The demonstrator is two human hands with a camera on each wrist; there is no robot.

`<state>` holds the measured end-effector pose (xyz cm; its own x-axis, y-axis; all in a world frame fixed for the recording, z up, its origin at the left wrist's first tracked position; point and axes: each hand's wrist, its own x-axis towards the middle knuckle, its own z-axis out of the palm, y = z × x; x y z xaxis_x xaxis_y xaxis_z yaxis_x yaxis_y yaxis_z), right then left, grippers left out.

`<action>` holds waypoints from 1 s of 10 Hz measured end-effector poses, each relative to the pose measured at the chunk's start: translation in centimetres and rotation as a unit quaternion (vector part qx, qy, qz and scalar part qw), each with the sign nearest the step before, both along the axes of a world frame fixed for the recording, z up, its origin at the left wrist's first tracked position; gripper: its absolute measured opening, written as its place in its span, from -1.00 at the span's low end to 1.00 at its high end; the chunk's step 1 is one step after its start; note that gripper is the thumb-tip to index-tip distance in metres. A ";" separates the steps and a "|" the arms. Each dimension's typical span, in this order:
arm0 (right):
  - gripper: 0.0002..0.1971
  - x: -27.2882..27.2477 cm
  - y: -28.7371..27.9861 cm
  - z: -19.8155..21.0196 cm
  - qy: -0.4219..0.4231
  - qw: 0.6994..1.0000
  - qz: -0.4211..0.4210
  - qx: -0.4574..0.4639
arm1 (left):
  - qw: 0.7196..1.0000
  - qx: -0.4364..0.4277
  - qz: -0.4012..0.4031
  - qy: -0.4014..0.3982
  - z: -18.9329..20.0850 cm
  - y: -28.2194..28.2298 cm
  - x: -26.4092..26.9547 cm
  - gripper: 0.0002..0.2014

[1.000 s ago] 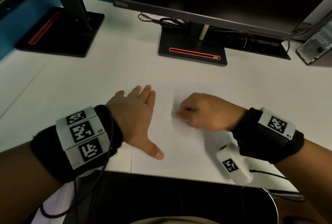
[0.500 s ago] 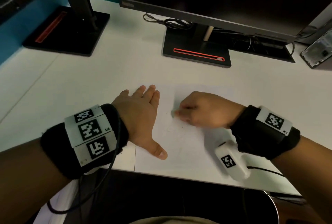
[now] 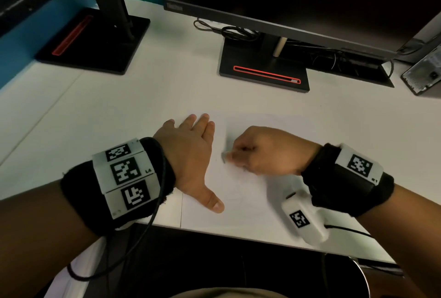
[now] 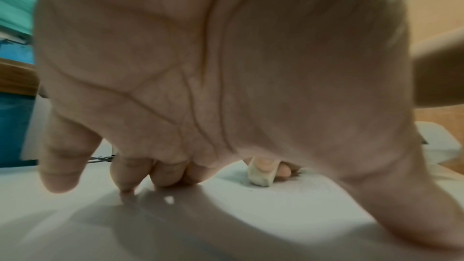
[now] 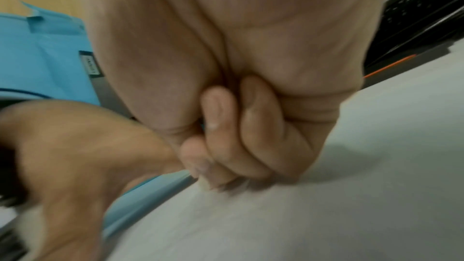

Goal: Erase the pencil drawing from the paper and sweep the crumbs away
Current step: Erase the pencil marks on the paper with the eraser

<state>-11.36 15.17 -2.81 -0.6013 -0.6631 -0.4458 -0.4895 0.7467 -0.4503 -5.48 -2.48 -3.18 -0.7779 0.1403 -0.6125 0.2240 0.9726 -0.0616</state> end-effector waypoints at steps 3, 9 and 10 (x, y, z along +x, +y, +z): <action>-0.49 0.6 -0.7 -0.1 0.008 1.000 0.019 0.004 | 1.000 -0.004 0.001 -0.005 0.1 0.0 0.0 0.58; -0.49 0.9 1.0 0.0 -0.009 0.998 0.048 0.027 | 1.000 -0.005 0.002 0.001 0.0 0.1 0.0 0.59; -0.46 0.4 1.6 -0.2 0.026 1.000 0.005 0.007 | 1.000 -0.006 0.000 -0.001 0.0 0.0 0.0 0.59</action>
